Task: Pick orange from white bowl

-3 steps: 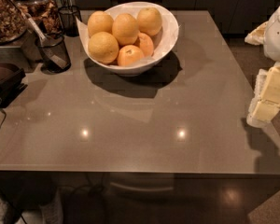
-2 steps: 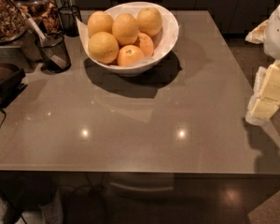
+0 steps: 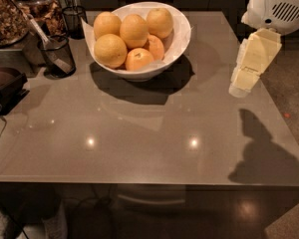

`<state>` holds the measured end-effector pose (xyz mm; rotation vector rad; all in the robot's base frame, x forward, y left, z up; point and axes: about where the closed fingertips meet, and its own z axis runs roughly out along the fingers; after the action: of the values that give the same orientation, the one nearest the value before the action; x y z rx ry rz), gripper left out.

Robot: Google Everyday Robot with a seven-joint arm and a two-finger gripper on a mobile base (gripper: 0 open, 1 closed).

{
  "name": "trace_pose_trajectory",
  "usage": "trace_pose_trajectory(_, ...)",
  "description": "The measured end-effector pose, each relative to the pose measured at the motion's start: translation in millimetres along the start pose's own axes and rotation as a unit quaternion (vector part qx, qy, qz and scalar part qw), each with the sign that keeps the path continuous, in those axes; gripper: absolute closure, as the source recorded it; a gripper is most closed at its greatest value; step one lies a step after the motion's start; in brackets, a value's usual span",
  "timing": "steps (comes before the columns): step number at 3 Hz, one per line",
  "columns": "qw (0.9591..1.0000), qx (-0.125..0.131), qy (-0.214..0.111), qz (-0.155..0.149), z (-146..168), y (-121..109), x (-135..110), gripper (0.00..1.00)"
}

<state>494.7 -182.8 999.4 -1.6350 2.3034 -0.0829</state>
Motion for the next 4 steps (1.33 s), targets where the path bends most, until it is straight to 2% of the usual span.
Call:
trace_pose_trajectory(1,0.9997,0.006,-0.022,0.004,1,-3,-6,0.0)
trace_pose_trajectory(2,0.9979,-0.004,-0.049,0.042,9,-27,-35,0.0)
trace_pose_trajectory(3,0.9957,-0.013,-0.061,0.068,15,-60,-72,0.0)
trace_pose_trajectory(4,0.9947,0.003,-0.08,0.065,5,-69,-83,0.0)
